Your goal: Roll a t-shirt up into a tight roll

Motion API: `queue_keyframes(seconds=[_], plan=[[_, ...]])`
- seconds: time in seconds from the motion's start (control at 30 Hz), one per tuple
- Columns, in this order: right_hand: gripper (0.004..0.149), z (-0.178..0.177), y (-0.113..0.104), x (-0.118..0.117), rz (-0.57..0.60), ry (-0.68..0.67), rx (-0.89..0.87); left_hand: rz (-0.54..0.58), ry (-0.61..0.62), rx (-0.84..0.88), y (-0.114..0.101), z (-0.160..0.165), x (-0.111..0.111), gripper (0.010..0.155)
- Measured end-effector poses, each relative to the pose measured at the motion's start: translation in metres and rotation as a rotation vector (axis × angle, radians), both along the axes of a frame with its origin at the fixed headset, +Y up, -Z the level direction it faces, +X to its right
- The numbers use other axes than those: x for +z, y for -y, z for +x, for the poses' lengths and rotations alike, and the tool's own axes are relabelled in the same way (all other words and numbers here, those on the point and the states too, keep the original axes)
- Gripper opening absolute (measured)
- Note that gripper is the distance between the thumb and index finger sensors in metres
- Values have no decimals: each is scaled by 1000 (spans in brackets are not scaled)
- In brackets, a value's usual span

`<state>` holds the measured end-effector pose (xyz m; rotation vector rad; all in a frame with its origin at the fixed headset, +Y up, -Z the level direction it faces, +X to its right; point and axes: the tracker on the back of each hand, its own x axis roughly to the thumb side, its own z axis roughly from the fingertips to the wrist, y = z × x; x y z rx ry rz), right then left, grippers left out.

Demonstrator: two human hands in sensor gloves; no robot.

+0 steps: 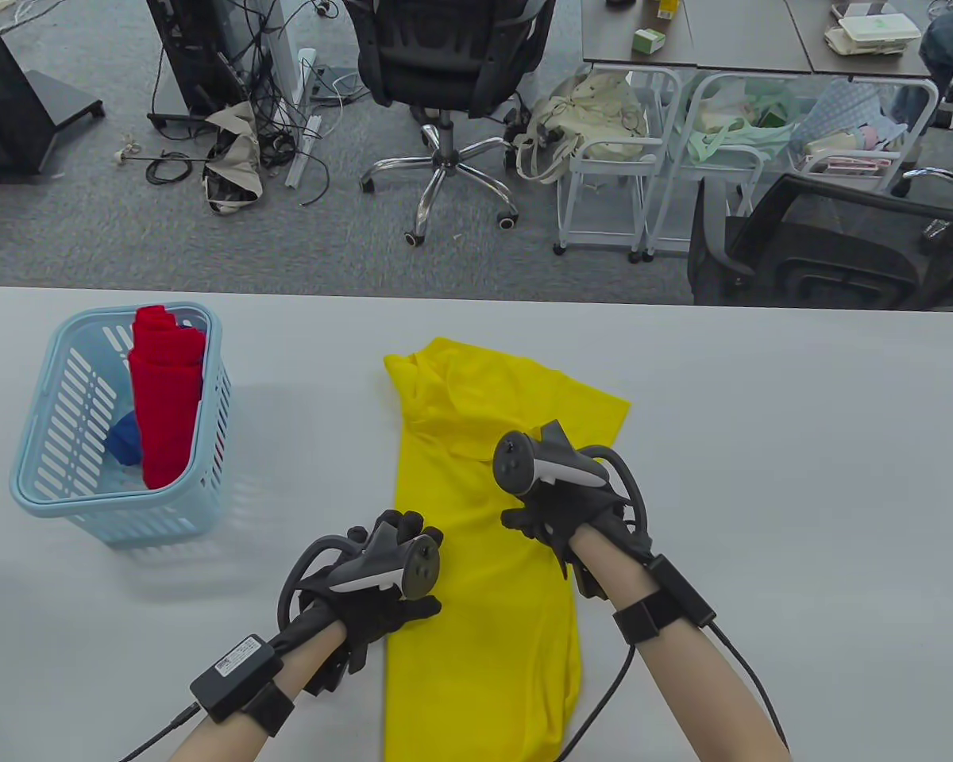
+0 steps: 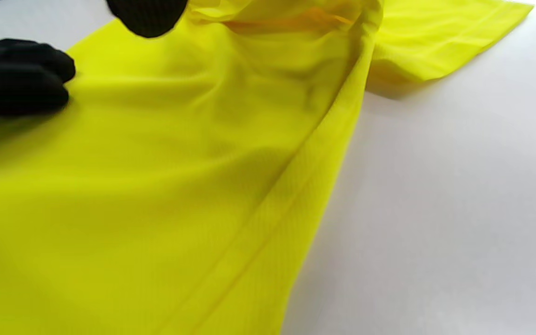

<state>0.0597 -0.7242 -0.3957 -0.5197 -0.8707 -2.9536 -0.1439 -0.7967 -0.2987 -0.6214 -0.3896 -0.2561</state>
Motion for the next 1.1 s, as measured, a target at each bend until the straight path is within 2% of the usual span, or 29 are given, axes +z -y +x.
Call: queue_keyframes(seconds=[0.03,0.1,0.23,0.3,0.37,0.47,0.57,0.67,0.77,0.8,0.9,1.0,1.1], plan=[[70,-2,5,-8,-34,-19,-16,28,24,-18,0,-1,1,83],[66,-3,20,-20,-122,-36,-30,12,7,-3,-1,-4,4,83],[69,14,44,-38,-116,46,132,-4,-9,-7,0,-10,10,84],[68,29,46,-47,-109,139,129,-17,-19,4,0,-12,11,84],[70,49,47,-57,-75,289,155,-27,-28,17,1,-13,11,83],[67,78,51,-67,-88,435,191,-34,-37,38,2,-14,12,83],[67,86,48,-69,-60,511,185,-50,-45,63,4,-15,11,83],[68,75,35,-64,40,472,201,-58,-47,76,4,-16,11,83],[69,55,26,-54,60,367,109,-59,-46,80,4,-16,11,83],[69,45,26,-49,40,273,45,-58,-45,82,4,-16,11,83],[68,35,33,-43,-33,183,39,-57,-44,81,4,-16,11,83],[68,54,50,-51,-76,267,139,-59,-44,84,4,-17,12,83],[71,86,62,-61,-141,408,38,-60,-44,84,4,-17,12,83]])
